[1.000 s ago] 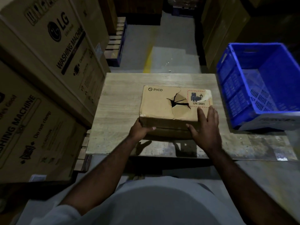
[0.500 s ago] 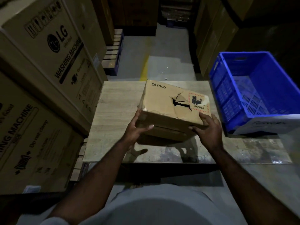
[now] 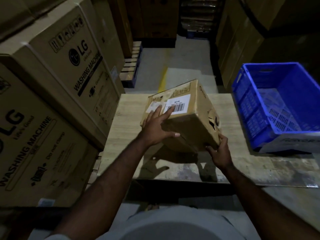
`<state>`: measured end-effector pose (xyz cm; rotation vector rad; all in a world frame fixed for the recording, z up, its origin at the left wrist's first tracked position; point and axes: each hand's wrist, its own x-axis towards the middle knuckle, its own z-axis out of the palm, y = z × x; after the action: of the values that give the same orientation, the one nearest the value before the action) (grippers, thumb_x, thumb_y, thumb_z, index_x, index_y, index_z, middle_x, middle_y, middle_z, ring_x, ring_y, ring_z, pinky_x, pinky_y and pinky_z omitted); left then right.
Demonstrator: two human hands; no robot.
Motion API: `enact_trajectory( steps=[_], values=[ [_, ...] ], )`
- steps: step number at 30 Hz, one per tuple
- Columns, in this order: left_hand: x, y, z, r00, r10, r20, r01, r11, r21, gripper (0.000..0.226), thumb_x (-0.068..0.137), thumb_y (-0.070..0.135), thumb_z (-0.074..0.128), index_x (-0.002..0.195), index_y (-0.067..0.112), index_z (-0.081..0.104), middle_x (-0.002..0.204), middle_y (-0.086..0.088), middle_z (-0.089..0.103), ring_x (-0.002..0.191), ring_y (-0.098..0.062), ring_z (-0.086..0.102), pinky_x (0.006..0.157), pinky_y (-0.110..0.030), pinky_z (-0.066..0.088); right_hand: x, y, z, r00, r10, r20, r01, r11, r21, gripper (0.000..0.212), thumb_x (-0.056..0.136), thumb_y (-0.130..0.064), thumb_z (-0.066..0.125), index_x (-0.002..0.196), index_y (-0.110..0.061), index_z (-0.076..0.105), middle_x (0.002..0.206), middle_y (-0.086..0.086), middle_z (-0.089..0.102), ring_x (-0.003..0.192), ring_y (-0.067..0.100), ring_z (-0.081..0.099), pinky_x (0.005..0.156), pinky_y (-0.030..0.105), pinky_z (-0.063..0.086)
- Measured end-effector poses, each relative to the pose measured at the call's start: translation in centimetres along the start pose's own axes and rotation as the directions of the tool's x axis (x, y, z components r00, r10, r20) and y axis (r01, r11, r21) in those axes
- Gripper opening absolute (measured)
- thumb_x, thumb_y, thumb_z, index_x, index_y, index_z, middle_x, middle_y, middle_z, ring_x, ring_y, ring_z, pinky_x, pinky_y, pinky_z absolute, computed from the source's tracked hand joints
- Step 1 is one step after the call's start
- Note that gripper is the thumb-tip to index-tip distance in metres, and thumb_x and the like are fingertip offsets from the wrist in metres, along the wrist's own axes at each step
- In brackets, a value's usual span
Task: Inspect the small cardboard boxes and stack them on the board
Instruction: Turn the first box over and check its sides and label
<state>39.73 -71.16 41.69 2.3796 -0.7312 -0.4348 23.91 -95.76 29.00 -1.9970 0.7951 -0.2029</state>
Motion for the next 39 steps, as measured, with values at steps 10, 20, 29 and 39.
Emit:
enact_trajectory(
  steps=[10,20,29,39],
  values=[
    [-0.1,2.4,1.0,0.994,0.037,-0.102,-0.023,0.991,0.133,0.086,0.076,0.074,0.071,0.148,0.067,0.025,0.17,0.004,-0.001,0.154,-0.032,0.001,0.122,-0.062,0.015,-0.1,-8.2,-3.2,0.918,-0.39,-0.075,0.391,0.92,0.001,0.095,0.085,-0.056,0.073,0.162,-0.028,0.024,0.167,0.001,0.032,0.153,0.024,0.033,0.118,0.056,0.04],
    [1.0,4.6,2.6,0.978,-0.134,-0.159,0.091,0.963,-0.254,0.063,0.086,0.034,0.081,0.145,0.027,0.058,0.157,-0.008,0.035,0.136,-0.021,0.047,0.1,-0.016,0.033,-0.3,-10.0,-6.5,0.946,-0.292,-0.139,0.31,0.942,0.126,0.076,0.096,-0.033,0.073,0.161,-0.026,0.034,0.163,-0.006,0.039,0.143,0.001,0.033,0.118,0.034,0.035],
    [1.3,5.8,5.7,0.981,-0.1,-0.164,0.06,0.97,-0.235,0.077,0.086,0.035,0.082,0.153,0.03,0.045,0.147,-0.003,0.055,0.131,-0.021,0.054,0.103,-0.03,0.047,0.0,-5.7,-9.2,0.978,-0.149,-0.144,0.179,0.958,0.226,0.074,0.095,-0.036,0.074,0.159,-0.037,0.036,0.155,-0.01,0.049,0.135,0.015,0.054,0.108,0.04,0.052],
    [1.4,7.8,7.9,0.921,-0.291,-0.258,0.19,0.916,-0.353,0.107,0.079,0.04,0.087,0.162,0.022,0.022,0.162,-0.009,0.028,0.143,-0.026,0.038,0.101,-0.028,0.036,-0.9,-4.0,-9.2,0.985,-0.11,-0.131,0.144,0.948,0.284,0.113,0.081,-0.045,0.085,0.167,-0.028,0.015,0.153,-0.014,0.043,0.137,0.002,0.046,0.116,0.032,0.041]
  ],
)
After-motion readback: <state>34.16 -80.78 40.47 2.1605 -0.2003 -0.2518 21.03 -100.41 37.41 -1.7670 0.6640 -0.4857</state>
